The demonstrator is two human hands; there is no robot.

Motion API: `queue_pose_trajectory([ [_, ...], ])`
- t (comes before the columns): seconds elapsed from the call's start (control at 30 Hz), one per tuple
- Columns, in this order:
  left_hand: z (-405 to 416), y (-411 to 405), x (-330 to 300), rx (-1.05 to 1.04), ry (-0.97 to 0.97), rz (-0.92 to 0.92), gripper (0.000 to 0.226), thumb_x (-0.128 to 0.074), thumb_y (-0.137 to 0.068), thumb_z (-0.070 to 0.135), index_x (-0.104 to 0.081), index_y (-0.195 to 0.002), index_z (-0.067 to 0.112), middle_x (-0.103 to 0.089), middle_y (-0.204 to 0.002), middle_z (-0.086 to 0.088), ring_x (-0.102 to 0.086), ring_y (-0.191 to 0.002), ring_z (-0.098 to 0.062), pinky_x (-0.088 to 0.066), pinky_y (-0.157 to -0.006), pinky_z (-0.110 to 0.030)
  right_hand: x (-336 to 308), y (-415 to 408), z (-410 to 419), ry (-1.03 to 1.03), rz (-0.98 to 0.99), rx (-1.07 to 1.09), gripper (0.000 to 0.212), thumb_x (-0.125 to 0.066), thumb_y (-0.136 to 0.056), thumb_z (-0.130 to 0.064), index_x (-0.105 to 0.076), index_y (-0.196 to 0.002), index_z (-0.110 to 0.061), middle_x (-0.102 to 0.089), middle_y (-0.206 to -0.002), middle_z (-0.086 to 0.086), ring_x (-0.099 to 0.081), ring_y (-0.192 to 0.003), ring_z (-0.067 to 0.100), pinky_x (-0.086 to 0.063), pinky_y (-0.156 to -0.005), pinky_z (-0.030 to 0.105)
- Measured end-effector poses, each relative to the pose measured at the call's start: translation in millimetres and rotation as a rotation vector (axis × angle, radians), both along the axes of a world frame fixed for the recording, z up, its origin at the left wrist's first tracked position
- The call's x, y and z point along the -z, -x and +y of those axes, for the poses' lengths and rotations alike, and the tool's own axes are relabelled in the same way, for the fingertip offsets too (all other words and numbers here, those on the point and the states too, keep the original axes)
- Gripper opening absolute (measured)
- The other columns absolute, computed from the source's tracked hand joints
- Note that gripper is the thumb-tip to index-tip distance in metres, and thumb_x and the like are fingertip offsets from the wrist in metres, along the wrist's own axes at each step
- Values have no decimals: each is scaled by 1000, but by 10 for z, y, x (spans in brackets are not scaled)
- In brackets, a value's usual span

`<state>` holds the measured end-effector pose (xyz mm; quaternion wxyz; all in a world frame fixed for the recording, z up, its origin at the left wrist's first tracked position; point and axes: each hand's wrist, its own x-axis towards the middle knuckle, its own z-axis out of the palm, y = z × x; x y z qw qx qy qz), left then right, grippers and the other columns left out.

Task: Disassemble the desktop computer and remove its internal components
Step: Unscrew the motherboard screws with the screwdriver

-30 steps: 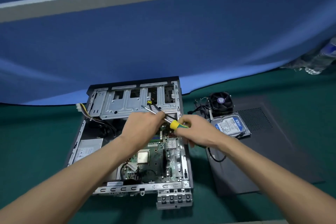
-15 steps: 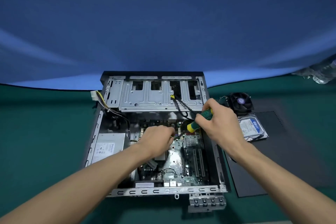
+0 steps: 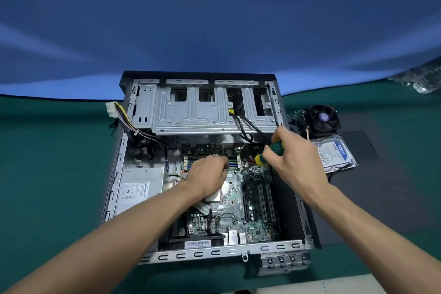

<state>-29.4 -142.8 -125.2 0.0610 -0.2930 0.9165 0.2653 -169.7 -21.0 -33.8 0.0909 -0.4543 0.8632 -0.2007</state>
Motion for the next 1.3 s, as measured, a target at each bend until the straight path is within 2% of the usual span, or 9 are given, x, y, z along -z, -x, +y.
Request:
queue_pose_trajectory([
  [0.33, 13, 43, 104, -22, -11, 40, 19, -53, -93, 21, -61, -110, 18, -64, -107, 1, -61, -94, -19, -51, -83, -34, 19, 34, -76, -22, 19, -6, 23, -58, -85, -32, -42, -78, -17, -51, -65, -2, -48, -58, 23, -25, -46, 21],
  [0.43, 35, 68, 128, -25, 12, 68, 21, -54, -92, 23, -59, -112, 17, -62, -106, 2, -60, -96, -18, -50, -83, -35, -41, 37, -154, -163, 207, -55, 30, -52, -88, -45, -38, -80, -19, -41, -57, -5, -40, -52, 23, -15, -44, 24],
  [0.57, 125, 159, 145, -7, 21, 80, 39, -59, -87, 20, -53, -125, 15, -55, -116, -1, -52, -111, -19, -47, -90, -35, -142, -27, -293, -355, 455, -82, 52, -27, -89, -69, -36, -78, -19, -29, -48, -5, -29, -44, 20, -12, -42, 24],
  [0.7, 209, 230, 166, -6, 24, 49, 42, -61, -85, 19, -51, -126, 17, -52, -118, -1, -49, -111, -19, -45, -89, -35, -202, 0, -380, -343, 269, -141, 34, -40, -95, -48, -38, -87, -16, -62, -78, 7, -41, -63, 26, -29, -53, 31],
  [0.83, 263, 249, 168, -16, 35, -19, 39, -60, -89, 25, -50, -126, 17, -47, -129, -8, -45, -117, -24, -44, -95, -39, -283, 63, -382, -351, -21, -251, 21, -56, -90, -25, -43, -106, -18, -55, -105, 7, -49, -78, 25, -37, -65, 31],
  [1.0, 329, 297, 126, -52, 21, -70, 49, -59, -87, 15, -48, -135, 24, -47, -126, -6, -45, -118, -24, -44, -95, -37, -280, 80, -295, -374, 234, -228, 36, -35, -96, -53, -32, -94, -17, -50, -78, 1, -44, -69, 25, -30, -56, 32],
  [1.13, 357, 316, 71, -57, 81, -88, 27, -58, -89, 19, -58, -115, 14, -49, -110, -5, -47, -107, -25, -44, -87, -37, -279, 63, -263, -309, -57, -318, 24, -54, -90, -22, -39, -108, -17, -50, -108, 6, -52, -79, 26, -39, -65, 33],
  [1.23, 324, 320, 82, -46, 66, -77, 19, -56, -88, 17, -60, -105, 12, -49, -115, -7, -45, -105, -25, -43, -87, -37, -294, 29, -272, -311, 22, -284, 32, -50, -93, -44, -37, -105, -18, -49, -96, 2, -50, -76, 25, -36, -65, 32],
  [1.3, 286, 343, 73, 15, 98, -91, 18, -55, -89, 16, -60, -107, 13, -51, -111, -9, -45, -100, -25, -42, -82, -36, -283, 33, -318, -300, 47, -230, 26, -39, -97, -45, -37, -99, -18, -54, -93, 5, -47, -73, 26, -34, -63, 33],
])
